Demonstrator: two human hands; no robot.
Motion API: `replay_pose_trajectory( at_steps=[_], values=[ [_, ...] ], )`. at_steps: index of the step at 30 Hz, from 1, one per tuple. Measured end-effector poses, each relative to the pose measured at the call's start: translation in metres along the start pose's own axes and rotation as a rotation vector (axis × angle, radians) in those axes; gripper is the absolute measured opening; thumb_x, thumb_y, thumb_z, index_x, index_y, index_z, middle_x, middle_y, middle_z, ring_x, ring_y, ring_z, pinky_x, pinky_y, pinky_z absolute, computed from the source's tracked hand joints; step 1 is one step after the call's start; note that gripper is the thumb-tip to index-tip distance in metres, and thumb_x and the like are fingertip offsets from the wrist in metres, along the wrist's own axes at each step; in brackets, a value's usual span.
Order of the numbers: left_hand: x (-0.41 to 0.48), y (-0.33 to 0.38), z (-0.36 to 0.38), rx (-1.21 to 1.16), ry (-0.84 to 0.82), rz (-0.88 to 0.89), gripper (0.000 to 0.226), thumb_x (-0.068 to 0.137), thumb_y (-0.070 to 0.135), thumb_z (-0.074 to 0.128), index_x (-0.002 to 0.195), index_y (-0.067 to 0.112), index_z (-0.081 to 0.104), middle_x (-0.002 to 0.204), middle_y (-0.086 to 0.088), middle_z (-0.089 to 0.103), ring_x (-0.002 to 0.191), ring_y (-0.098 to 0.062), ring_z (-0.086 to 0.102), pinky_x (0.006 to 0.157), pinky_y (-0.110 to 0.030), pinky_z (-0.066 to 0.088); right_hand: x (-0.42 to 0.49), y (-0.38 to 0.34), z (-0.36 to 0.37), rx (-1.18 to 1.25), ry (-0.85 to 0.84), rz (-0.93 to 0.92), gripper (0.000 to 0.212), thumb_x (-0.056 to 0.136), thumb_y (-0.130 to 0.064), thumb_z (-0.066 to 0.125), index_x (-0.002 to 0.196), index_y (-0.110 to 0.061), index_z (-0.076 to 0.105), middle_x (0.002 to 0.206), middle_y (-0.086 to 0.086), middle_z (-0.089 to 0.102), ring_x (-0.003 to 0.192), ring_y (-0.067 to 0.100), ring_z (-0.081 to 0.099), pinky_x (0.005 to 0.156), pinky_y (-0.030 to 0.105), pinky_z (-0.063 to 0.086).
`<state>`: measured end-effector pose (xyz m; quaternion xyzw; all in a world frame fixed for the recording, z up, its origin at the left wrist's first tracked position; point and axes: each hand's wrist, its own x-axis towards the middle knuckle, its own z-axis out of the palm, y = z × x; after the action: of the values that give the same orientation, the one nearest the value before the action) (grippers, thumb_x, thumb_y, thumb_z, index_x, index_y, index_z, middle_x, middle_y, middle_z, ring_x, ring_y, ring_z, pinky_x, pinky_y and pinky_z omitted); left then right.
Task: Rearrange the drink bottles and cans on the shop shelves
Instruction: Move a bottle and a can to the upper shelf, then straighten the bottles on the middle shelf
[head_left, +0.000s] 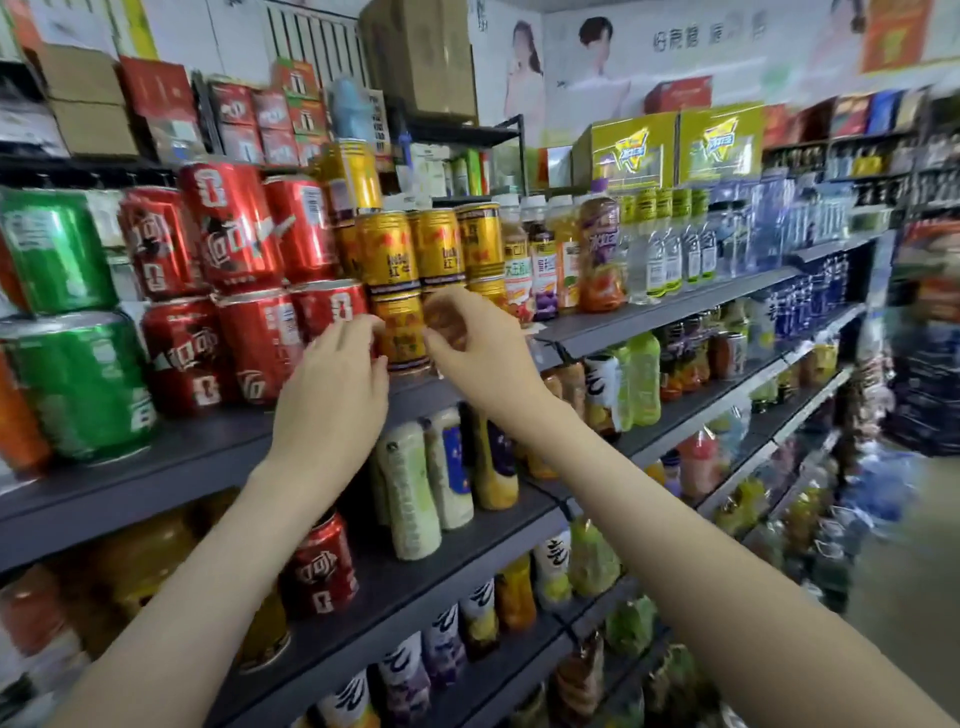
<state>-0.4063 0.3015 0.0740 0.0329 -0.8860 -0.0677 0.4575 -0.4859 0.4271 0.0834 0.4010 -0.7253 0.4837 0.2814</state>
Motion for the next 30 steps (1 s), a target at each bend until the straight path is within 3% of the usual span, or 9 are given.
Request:
replay_pose_trajectory(
  at_steps=[8,10,13,18,22,26,30],
  values=[
    [0.046,0.133,0.12,0.028,-0.099,-0.082,0.034,0.097,0.031,0.046,0.127,0.014,0.046,0.119,-0.005,0.052,0.11,-0.026,0.052,0.072,-0.03,0.038,-0.009,0.144,-0.151,-0.122,-0.031,0.16,0.022,0.092,-0.019,0.058,0.114,-0.013,0.056,0.091,-0.006,0.055,0.085,0.011,0.053,0.075,0.024,0.044],
    [0.053,0.153,0.144,0.026,-0.109,-0.113,0.033,0.097,0.031,0.046,0.126,0.015,0.046,0.12,-0.004,0.052,0.11,-0.026,0.052,0.071,-0.028,0.036,-0.009,0.177,-0.176,-0.141,-0.056,0.223,0.024,0.092,-0.018,0.057,0.115,-0.011,0.055,0.096,-0.001,0.056,0.087,0.016,0.055,0.076,0.027,0.045],
    [0.063,0.17,0.173,0.041,-0.129,-0.155,0.034,0.096,0.031,0.047,0.127,0.016,0.046,0.122,-0.004,0.051,0.112,-0.025,0.051,0.073,-0.029,0.037,-0.001,0.216,-0.197,-0.136,-0.079,0.287,0.034,0.092,-0.019,0.059,0.124,-0.009,0.051,0.103,-0.001,0.054,0.088,0.011,0.052,0.074,0.02,0.039],
    [0.097,0.179,0.204,0.078,-0.096,-0.143,0.04,0.097,0.028,0.046,0.133,0.011,0.043,0.127,-0.007,0.05,0.117,-0.024,0.048,0.086,-0.032,0.042,0.029,0.264,-0.192,-0.064,-0.089,0.29,0.041,0.092,-0.022,0.059,0.129,-0.008,0.046,0.116,0.005,0.053,0.1,0.012,0.049,0.081,0.022,0.036],
    [0.136,0.175,0.223,0.13,-0.057,-0.122,0.036,0.096,0.026,0.048,0.127,0.009,0.047,0.119,-0.01,0.054,0.11,-0.027,0.052,0.082,-0.034,0.044,0.069,0.295,-0.172,-0.015,-0.052,0.268,0.048,0.092,-0.021,0.06,0.133,-0.006,0.042,0.12,0.005,0.052,0.115,0.02,0.05,0.083,0.02,0.035],
    [0.156,0.176,0.249,0.172,-0.072,-0.146,0.034,0.096,0.028,0.048,0.125,0.011,0.047,0.12,-0.009,0.052,0.11,-0.025,0.051,0.075,-0.029,0.038,0.112,0.32,-0.148,0.04,-0.027,0.299,0.042,0.088,-0.022,0.065,0.122,-0.005,0.046,0.109,0.004,0.054,0.099,0.016,0.052,0.076,0.022,0.035],
    [0.168,0.168,0.276,0.182,-0.095,-0.169,0.036,0.095,0.028,0.048,0.126,0.009,0.047,0.122,-0.011,0.052,0.112,-0.028,0.05,0.085,-0.038,0.044,0.143,0.344,-0.123,0.052,-0.014,0.379,0.043,0.087,-0.031,0.065,0.115,-0.005,0.045,0.113,0.01,0.056,0.103,0.025,0.055,0.073,0.028,0.037]
  ],
)
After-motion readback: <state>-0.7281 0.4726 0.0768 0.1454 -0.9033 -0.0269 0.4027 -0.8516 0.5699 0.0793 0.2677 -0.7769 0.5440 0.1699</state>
